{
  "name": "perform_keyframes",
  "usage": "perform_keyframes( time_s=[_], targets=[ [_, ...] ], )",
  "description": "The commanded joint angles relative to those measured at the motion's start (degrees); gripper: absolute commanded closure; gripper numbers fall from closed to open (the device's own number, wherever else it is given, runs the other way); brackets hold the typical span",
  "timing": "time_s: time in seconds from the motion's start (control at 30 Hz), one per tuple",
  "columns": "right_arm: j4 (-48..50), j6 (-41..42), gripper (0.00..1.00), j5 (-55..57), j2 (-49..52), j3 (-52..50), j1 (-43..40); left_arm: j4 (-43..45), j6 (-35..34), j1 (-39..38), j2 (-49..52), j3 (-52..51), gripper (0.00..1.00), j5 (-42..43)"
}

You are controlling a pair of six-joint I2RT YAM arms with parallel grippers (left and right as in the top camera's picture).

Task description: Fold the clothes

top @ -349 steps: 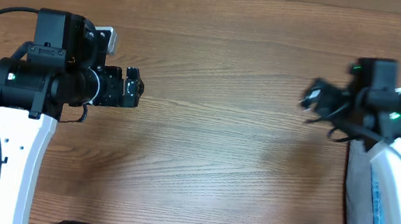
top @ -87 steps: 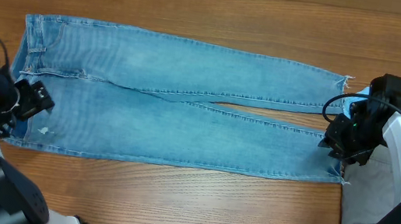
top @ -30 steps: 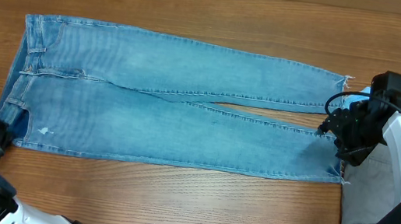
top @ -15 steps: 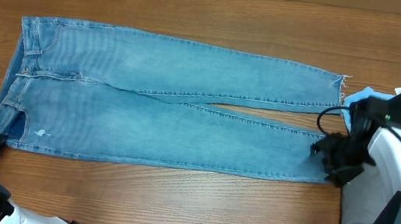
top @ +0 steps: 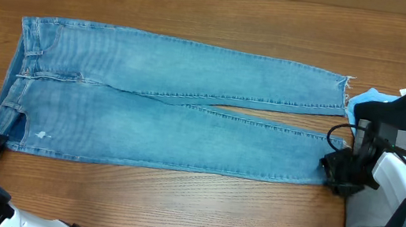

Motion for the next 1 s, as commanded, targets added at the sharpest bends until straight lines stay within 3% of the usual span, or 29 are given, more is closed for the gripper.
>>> perform_keyframes(
  time_s=[0.0,0.17,0.47,0.63,0.87,0.97],
  targets=[
    [1.81,-4.83,0.64,-1.01,1.57,-2.12,0.15,0.17,0.61,0.37,-1.97,-0.15,0.73,1.14],
    [-1.05,-7.15,0.81,-0.72,1.51,-2.05,0.15,0.00,1.27,0.37,-1.97,-0.15,0.71,1.33],
    [-4.96,-7.91,0.90,-0.37,-0.04,0.20,0.15,-0.11,4.26,0.37,-1.99,0.04,0.68,5.42],
    [-18.03,-10.21,0.96,-0.22,-6.08,9.84,0.26,-2.23,6.08,0.50,-4.63,1.25,0.67,7.19],
    [-22.18,-10.29,0.96,0.28,-11.52,13.92,0.26,-5.46,5.49,0.52,-8.11,1.29,0.34,-0.55],
    [-22.16,-10.29,0.96,0.26,-11.56,13.92,0.26,-6.01,4.48,0.55,-8.04,1.29,0.25,-3.19]
  ],
)
